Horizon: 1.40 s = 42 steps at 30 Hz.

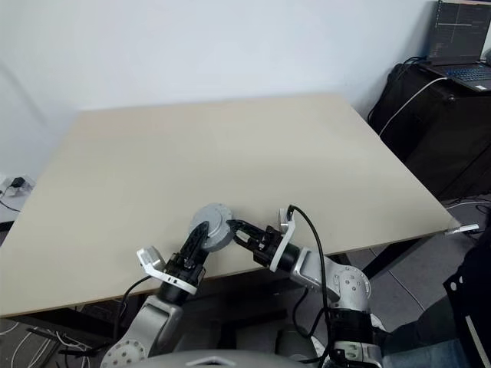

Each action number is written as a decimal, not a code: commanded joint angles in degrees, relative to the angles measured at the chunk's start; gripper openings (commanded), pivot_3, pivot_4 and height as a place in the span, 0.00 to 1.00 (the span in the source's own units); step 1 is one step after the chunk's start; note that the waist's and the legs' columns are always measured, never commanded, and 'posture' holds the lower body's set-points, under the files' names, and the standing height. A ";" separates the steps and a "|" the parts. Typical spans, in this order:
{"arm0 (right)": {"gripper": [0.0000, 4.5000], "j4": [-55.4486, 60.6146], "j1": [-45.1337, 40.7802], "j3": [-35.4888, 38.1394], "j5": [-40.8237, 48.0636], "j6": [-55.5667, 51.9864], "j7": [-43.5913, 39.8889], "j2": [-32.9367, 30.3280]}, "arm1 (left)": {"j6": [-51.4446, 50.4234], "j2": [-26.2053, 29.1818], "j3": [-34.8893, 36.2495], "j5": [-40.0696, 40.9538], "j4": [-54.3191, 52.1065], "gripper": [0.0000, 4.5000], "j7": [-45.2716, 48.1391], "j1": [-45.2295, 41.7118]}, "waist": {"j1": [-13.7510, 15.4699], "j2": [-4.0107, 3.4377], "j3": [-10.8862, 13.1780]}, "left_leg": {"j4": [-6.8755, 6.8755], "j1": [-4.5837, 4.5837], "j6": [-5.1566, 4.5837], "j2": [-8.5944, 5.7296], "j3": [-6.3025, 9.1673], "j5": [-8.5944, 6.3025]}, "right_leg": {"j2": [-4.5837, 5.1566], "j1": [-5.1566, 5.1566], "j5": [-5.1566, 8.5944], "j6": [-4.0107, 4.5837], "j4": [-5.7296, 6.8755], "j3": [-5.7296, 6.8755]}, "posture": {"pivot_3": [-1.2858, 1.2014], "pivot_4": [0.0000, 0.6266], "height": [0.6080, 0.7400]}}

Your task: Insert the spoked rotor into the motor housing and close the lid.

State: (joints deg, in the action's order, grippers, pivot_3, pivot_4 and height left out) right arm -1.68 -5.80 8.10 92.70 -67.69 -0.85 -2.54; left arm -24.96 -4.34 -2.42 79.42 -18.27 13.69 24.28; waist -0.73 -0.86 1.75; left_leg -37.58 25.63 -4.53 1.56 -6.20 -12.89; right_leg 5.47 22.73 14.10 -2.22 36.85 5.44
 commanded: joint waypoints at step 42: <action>1.00 12.04 4.77 -24.58 -76.70 48.64 -14.74 -15.57 | 10.49 1.05 19.73 -13.99 28.10 0.48 -16.95 -38.66 | 0.54 0.54 -0.09 | -0.44 -0.01 -0.21 -0.08 -0.16 0.09 | -0.28 -0.22 -0.29 -0.39 -0.01 -0.05 | 0.52 0.00 1.00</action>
State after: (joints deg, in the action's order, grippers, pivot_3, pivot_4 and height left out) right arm 9.85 -0.79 -17.53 17.35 -21.62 -15.07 -18.49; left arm -15.93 -3.31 16.46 66.70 8.93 -5.44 -10.06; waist -0.20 -0.31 1.66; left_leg -38.05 25.62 -4.77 1.47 -6.36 -12.78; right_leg 5.19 22.49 13.75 -2.61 36.82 5.39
